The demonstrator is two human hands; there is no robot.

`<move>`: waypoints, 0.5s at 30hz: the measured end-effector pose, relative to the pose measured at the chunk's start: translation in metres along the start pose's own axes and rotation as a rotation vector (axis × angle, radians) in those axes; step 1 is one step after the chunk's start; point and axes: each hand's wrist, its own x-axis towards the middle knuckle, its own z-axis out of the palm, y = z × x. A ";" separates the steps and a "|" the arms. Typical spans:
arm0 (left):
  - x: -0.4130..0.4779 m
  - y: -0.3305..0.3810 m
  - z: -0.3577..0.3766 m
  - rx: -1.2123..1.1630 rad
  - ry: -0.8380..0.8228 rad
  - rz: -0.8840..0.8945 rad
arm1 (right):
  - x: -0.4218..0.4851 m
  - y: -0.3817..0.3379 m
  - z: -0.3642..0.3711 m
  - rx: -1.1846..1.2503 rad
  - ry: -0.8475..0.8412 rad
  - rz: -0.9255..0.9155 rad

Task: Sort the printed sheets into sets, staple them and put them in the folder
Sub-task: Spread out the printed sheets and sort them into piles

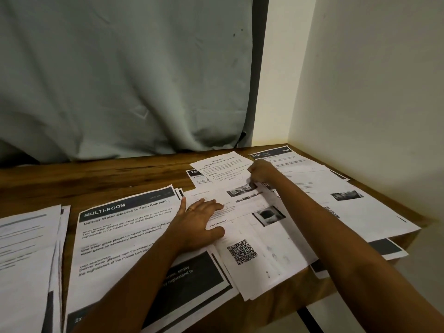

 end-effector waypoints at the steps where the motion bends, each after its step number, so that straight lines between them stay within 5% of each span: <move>1: 0.000 0.000 0.000 -0.005 0.004 0.005 | 0.002 -0.001 0.000 -0.007 0.005 -0.007; 15: 0.002 -0.005 0.006 -0.007 0.072 0.040 | 0.045 0.025 0.003 0.019 0.005 0.121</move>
